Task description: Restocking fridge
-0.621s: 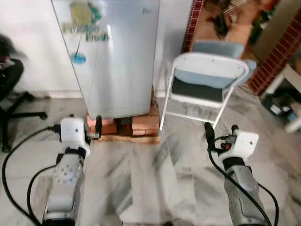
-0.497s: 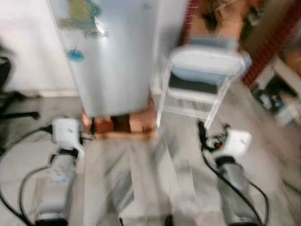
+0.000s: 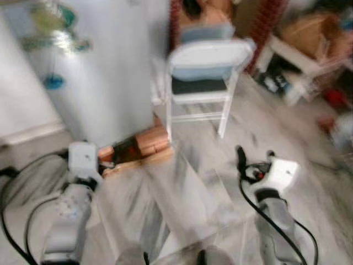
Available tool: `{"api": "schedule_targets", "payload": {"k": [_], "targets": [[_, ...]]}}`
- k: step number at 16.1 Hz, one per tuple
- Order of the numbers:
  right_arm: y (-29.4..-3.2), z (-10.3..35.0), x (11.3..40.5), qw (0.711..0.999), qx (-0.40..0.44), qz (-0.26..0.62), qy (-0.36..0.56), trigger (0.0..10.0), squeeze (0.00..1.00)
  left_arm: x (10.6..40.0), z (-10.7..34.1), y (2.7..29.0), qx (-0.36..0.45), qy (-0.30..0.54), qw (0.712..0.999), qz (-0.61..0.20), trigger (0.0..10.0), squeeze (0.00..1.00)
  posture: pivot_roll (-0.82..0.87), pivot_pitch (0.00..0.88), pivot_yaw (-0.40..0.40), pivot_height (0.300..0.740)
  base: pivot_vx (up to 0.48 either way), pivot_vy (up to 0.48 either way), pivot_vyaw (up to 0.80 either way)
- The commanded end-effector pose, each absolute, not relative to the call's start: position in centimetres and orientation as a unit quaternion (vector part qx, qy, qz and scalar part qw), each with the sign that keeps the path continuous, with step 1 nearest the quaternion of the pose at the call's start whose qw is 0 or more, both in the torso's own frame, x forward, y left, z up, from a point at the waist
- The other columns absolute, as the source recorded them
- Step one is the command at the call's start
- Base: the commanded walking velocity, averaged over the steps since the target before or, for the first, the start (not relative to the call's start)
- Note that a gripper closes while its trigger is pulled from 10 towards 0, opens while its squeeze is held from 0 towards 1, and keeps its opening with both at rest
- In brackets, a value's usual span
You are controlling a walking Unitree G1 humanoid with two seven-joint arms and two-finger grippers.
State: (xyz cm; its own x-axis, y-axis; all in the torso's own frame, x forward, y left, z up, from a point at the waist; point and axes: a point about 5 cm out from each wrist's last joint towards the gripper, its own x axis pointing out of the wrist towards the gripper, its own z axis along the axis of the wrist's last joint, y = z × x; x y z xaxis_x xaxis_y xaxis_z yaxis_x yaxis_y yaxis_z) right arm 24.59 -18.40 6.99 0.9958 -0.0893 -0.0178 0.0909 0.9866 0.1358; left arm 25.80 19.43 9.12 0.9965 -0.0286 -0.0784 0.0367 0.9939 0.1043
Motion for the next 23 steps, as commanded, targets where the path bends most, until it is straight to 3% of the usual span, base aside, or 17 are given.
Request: {"api": "schedule_targets", "payload": {"k": [1,6,9,11,17,19,23], "targets": [[-19.4,7.6,24.7,0.996,0.063,-0.064,-0.007,10.0,0.0,26.2,9.2,18.6,0.051,0.04,0.997,-0.038,10.0,0.0,0.09,0.09,0.009,0.74,0.0,0.48,-0.8],[-19.6,7.6,24.0,0.997,0.056,-0.054,-0.008,10.0,0.0,25.2,8.0,20.2,0.043,0.06,0.997,-0.016,10.0,0.0,0.07,0.055,-0.013,0.74,0.0,0.48,-0.73],[-19.9,8.1,25.5,0.995,0.057,-0.081,-0.01,10.0,0.0,25.9,7.8,18.3,0.039,0.053,0.997,-0.03,10.0,0.0,0.08,0.047,0.003,0.74,0.0,0.48,0.0],[-18.6,8.7,26.3,0.997,0.059,-0.051,-0.014,10.0,0.0,25.6,7.7,17.6,0.03,0.06,0.997,-0.038,10.0,0.0,0.09,0.059,-0.01,0.74,0.0,0.48,0.0],[-17.5,8.8,26.5,0.999,0.026,-0.019,-0.005,10.0,0.0,25.1,7.7,18.0,0.038,0.055,0.997,-0.035,10.0,0.0,0.11,0.088,-0.028,0.74,0.0,0.48,0.0],[-16.9,8.5,26.4,0.996,0.083,-0.016,0.004,10.0,0.0,25.4,7.8,18.2,0.048,0.055,0.996,-0.041,10.0,0.0,0.11,0.094,-0.034,0.74,0.0,0.474,0.0],[-16.6,8.5,25.6,0.997,0.076,0.01,0.001,10.0,0.0,25.2,7.5,18.0,0.05,0.056,0.997,-0.036,10.0,0.0,0.11,0.107,-0.055,0.74,0.0,0.216,0.0]]}}
